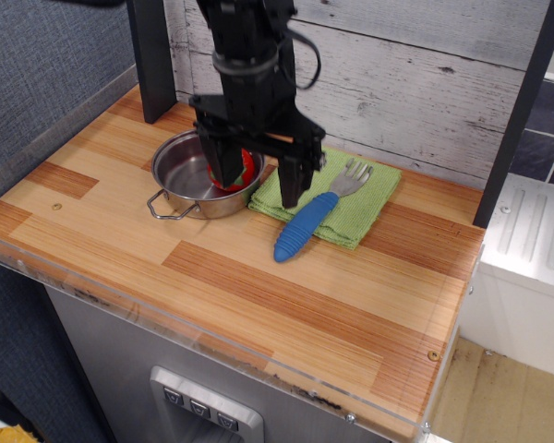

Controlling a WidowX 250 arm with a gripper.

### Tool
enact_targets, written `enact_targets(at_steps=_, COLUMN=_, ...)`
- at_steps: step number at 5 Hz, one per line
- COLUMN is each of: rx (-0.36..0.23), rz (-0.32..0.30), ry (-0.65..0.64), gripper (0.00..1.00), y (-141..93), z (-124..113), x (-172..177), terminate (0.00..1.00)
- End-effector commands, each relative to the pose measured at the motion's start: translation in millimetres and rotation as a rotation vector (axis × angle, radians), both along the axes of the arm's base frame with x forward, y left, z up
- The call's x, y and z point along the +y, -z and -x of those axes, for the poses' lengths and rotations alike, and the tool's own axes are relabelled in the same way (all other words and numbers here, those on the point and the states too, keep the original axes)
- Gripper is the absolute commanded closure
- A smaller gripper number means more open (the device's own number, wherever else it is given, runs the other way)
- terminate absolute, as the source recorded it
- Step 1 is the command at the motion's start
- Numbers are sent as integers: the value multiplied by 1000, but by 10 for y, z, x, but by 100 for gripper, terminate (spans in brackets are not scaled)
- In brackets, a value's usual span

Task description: Place the fork to the left of the pot.

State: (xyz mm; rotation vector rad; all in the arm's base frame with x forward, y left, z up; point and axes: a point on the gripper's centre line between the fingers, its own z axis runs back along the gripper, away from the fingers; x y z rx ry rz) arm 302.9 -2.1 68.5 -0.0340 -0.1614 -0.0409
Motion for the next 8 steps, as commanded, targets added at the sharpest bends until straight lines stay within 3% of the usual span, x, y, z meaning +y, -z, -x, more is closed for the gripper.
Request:
enact_targets(at_steps=1, rx=-17, rz=-29, ry=17, gripper=0, y=163, z=-55, x=-161, terminate=0)
enact_targets(at_steps=6, rx=38, rz=-77, ry=59, gripper=0, y=519, z=-159, x=-213, terminate=0)
enact_targets(at_steps=7, rx=28, rz=-72, ry=48, gripper=100, y=533, z=-177, x=-188, terminate=0)
enact_targets(at_steps=8, rx=16, rz=-70, ry=67, gripper=100, y=426, z=-191, x=-186, terminate=0)
